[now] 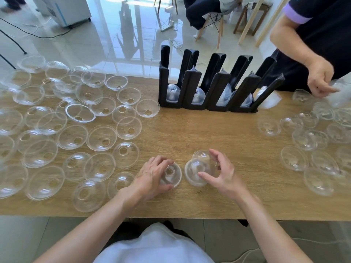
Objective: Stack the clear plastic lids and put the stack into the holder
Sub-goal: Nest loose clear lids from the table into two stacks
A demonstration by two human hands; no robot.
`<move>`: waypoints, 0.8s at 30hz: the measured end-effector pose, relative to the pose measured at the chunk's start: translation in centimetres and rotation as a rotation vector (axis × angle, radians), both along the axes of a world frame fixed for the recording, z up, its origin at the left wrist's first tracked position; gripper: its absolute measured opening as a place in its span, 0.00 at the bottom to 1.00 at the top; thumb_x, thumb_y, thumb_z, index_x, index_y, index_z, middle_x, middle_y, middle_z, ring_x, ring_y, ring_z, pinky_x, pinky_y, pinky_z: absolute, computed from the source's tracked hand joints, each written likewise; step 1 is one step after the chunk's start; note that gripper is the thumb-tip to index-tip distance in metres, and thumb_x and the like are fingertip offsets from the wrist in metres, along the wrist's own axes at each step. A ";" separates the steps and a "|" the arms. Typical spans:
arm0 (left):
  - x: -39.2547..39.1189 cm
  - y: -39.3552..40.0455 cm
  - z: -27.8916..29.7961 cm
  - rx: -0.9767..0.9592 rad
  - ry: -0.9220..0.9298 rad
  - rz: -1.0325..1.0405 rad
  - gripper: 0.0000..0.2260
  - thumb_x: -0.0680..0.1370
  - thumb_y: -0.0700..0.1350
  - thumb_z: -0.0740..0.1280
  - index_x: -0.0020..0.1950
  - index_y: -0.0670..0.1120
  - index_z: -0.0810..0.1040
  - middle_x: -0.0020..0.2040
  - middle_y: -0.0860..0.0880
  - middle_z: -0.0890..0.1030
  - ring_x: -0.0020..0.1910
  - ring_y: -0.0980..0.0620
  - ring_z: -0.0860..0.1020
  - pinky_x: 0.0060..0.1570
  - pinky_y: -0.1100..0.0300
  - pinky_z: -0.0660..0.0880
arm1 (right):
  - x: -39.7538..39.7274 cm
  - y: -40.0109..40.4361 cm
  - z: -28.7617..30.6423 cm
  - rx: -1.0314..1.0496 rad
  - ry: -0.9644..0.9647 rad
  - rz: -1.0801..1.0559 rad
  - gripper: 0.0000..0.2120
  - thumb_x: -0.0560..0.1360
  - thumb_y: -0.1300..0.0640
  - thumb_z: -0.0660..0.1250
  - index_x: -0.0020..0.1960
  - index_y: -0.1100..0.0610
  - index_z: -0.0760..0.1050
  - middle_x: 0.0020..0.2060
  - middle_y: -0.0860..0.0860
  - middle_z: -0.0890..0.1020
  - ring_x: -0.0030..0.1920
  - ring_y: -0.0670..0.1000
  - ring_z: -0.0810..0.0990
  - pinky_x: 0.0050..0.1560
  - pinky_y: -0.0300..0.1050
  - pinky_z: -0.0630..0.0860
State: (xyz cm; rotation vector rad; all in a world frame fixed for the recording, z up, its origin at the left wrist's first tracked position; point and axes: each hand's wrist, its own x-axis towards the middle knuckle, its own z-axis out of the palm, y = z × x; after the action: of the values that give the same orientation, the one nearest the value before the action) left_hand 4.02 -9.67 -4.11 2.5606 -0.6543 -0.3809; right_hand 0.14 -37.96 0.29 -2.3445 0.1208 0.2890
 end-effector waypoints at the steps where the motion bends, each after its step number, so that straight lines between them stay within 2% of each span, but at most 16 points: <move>1: 0.0 0.0 0.0 0.006 0.001 -0.003 0.38 0.70 0.62 0.74 0.75 0.59 0.61 0.69 0.57 0.67 0.65 0.55 0.65 0.67 0.52 0.70 | -0.1 0.3 -0.3 -0.043 -0.002 0.019 0.47 0.68 0.31 0.73 0.79 0.47 0.59 0.72 0.41 0.69 0.71 0.44 0.69 0.72 0.53 0.71; 5: -0.1 0.2 0.2 0.012 0.038 -0.004 0.47 0.67 0.65 0.76 0.79 0.56 0.55 0.73 0.55 0.64 0.71 0.53 0.63 0.73 0.54 0.64 | -0.3 1.6 -1.4 -0.156 -0.018 0.084 0.47 0.70 0.34 0.74 0.81 0.49 0.57 0.74 0.46 0.68 0.71 0.44 0.66 0.72 0.45 0.64; 8: -0.4 0.9 1.1 0.006 0.073 0.020 0.52 0.65 0.68 0.75 0.81 0.55 0.53 0.75 0.55 0.62 0.74 0.53 0.61 0.75 0.52 0.61 | -0.3 2.3 -2.1 -0.159 0.028 0.110 0.47 0.71 0.35 0.73 0.81 0.49 0.55 0.75 0.48 0.67 0.74 0.46 0.64 0.76 0.50 0.63; 12: -1.3 3.3 2.7 -0.024 0.043 0.090 0.49 0.67 0.67 0.76 0.81 0.56 0.54 0.75 0.55 0.62 0.73 0.52 0.63 0.74 0.49 0.65 | -0.5 2.3 -2.4 -0.166 0.075 0.109 0.49 0.71 0.34 0.72 0.83 0.48 0.52 0.77 0.48 0.65 0.78 0.50 0.62 0.78 0.55 0.63; 14: -1.9 5.0 3.5 -0.011 0.017 0.138 0.47 0.68 0.66 0.75 0.80 0.58 0.54 0.75 0.55 0.62 0.72 0.52 0.65 0.72 0.50 0.67 | -0.7 2.2 -2.3 -0.153 0.102 0.120 0.51 0.70 0.32 0.72 0.83 0.46 0.49 0.80 0.47 0.60 0.81 0.51 0.57 0.80 0.57 0.58; 16: -2.8 7.0 4.2 0.007 -0.034 0.184 0.45 0.69 0.66 0.75 0.80 0.56 0.58 0.74 0.54 0.65 0.70 0.51 0.68 0.69 0.53 0.69 | -0.7 2.4 -2.0 -0.135 0.091 0.125 0.52 0.70 0.31 0.72 0.83 0.46 0.48 0.81 0.47 0.57 0.81 0.51 0.55 0.80 0.60 0.57; 21: -5.6 10.6 5.0 0.015 -0.058 0.305 0.38 0.71 0.61 0.76 0.77 0.51 0.67 0.70 0.52 0.71 0.66 0.51 0.72 0.65 0.52 0.71 | 0.1 4.4 -0.4 -0.172 -0.170 0.226 0.34 0.76 0.38 0.69 0.76 0.52 0.68 0.76 0.48 0.66 0.78 0.49 0.61 0.77 0.56 0.63; 24: -7.0 11.7 4.9 0.067 -0.065 0.344 0.38 0.70 0.61 0.77 0.76 0.50 0.69 0.68 0.51 0.72 0.65 0.50 0.73 0.65 0.53 0.70 | 1.2 6.8 0.6 -0.174 -0.254 0.290 0.28 0.76 0.42 0.70 0.70 0.56 0.74 0.70 0.51 0.74 0.72 0.51 0.70 0.73 0.53 0.68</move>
State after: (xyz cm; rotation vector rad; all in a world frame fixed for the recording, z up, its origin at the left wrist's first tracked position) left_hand -3.03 2.06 0.79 2.6922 -0.2154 -0.2062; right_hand 1.37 -31.14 0.94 -2.5489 -0.3314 0.1216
